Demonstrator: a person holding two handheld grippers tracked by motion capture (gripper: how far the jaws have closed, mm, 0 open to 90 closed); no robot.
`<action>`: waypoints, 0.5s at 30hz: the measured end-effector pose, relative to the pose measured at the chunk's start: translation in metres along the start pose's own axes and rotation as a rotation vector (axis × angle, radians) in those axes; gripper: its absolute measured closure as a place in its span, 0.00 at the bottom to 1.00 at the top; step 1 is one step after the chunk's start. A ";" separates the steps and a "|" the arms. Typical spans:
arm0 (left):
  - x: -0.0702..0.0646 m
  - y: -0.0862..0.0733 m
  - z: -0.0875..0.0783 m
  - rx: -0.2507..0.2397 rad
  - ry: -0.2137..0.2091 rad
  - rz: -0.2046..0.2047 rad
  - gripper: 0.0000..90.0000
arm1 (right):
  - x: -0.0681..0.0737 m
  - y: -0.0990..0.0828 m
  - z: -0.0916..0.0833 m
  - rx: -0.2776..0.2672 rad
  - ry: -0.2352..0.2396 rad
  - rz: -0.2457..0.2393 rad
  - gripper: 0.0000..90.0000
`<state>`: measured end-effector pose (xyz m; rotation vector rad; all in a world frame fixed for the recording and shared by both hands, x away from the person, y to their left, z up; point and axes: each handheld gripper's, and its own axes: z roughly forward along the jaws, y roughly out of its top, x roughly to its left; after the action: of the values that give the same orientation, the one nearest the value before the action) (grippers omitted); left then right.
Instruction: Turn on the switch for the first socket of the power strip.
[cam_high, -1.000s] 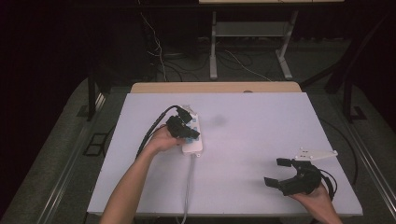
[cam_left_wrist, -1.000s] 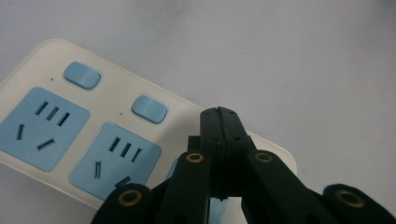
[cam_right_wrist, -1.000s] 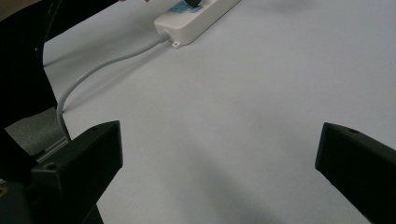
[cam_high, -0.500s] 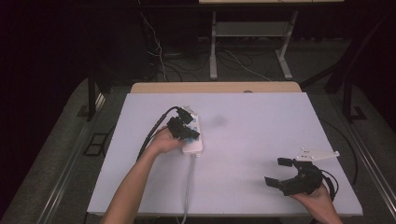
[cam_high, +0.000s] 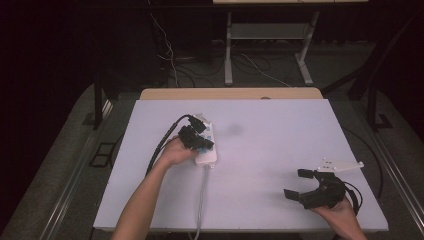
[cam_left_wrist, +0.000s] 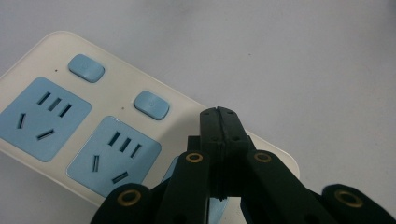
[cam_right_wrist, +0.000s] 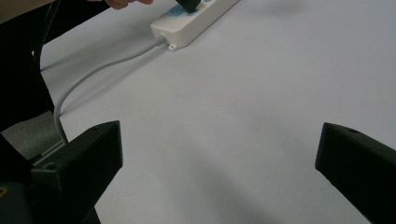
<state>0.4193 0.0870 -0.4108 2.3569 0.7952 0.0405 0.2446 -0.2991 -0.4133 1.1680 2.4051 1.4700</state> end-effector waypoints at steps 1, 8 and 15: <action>-0.001 0.000 -0.001 -0.010 0.005 0.002 0.99 | 0.000 0.000 0.000 0.000 0.000 0.001 0.00; -0.004 0.000 -0.010 -0.050 0.039 0.031 0.99 | -0.003 0.000 0.002 0.002 0.002 0.006 0.00; -0.004 -0.002 -0.023 -0.078 0.039 0.024 0.99 | -0.003 0.000 0.001 -0.002 -0.001 0.008 0.00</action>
<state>0.4099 0.0990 -0.3924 2.2982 0.7701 0.1258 0.2471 -0.3002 -0.4149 1.1789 2.4000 1.4735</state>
